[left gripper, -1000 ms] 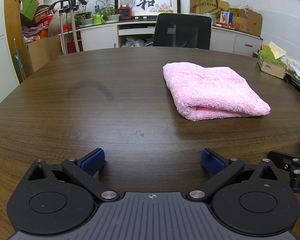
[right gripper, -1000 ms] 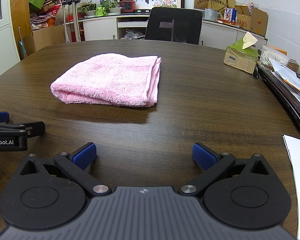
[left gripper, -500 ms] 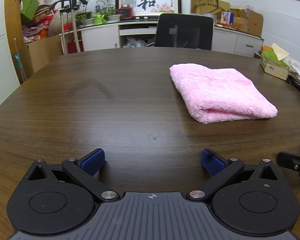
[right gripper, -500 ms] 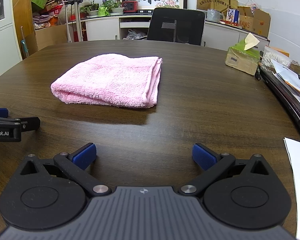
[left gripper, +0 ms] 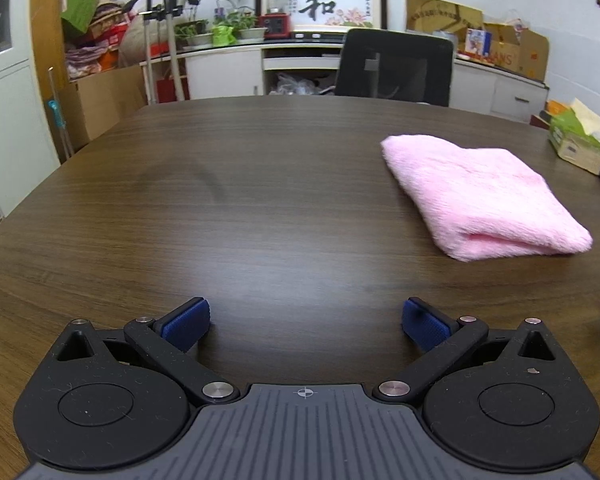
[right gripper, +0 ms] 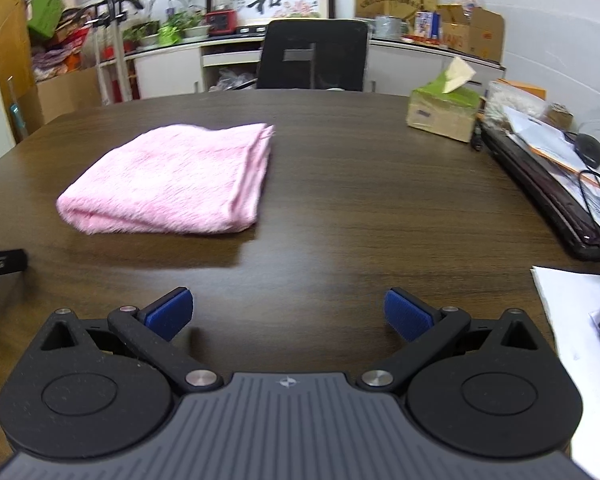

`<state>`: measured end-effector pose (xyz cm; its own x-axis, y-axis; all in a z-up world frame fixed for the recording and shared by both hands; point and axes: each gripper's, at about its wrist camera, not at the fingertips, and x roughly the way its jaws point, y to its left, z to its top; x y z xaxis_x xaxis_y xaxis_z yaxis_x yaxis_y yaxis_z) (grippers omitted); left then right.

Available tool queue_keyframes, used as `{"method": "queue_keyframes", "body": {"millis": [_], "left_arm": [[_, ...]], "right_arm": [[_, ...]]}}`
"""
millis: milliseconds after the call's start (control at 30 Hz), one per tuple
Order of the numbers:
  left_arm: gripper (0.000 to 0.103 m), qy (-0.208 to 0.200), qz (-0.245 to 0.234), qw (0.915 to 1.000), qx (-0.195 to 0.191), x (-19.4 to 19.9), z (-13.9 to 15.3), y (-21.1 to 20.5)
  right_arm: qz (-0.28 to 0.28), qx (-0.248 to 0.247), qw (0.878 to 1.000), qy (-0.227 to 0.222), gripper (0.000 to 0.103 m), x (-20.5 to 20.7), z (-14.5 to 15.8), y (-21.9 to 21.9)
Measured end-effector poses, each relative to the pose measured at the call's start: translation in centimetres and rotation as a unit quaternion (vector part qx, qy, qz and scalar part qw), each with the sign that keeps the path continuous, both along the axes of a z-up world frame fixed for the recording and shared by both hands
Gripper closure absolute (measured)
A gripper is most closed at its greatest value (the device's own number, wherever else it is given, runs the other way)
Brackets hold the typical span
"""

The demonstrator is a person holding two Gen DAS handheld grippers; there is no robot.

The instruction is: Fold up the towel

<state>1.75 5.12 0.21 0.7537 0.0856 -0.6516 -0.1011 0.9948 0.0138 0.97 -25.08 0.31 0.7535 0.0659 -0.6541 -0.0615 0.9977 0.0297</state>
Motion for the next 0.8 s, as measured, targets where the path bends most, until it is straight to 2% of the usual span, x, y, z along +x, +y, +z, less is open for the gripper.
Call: {"method": "queue_keyframes", "body": {"millis": [233, 433, 800], "left_arm": [[0.0, -0.002, 0.031, 0.9995, -0.001, 0.3, 0.2, 3.9], [0.0, -0.001, 0.057, 0.9984, 0.001, 0.3, 0.4, 6.3], [0.0, -0.007, 0.081, 0.9967, -0.004, 0.2, 0.6, 9.8]], "right_arm": [[-0.066, -0.006, 0.998, 0.006, 0.0, 0.8, -0.2, -2.7], [-0.101, -0.025, 0.995, 0.008, 0.0, 1.4, -0.7, -4.3], [-0.113, -0.016, 0.993, 0.005, 0.0, 1.6, -1.3, -6.1]]}}
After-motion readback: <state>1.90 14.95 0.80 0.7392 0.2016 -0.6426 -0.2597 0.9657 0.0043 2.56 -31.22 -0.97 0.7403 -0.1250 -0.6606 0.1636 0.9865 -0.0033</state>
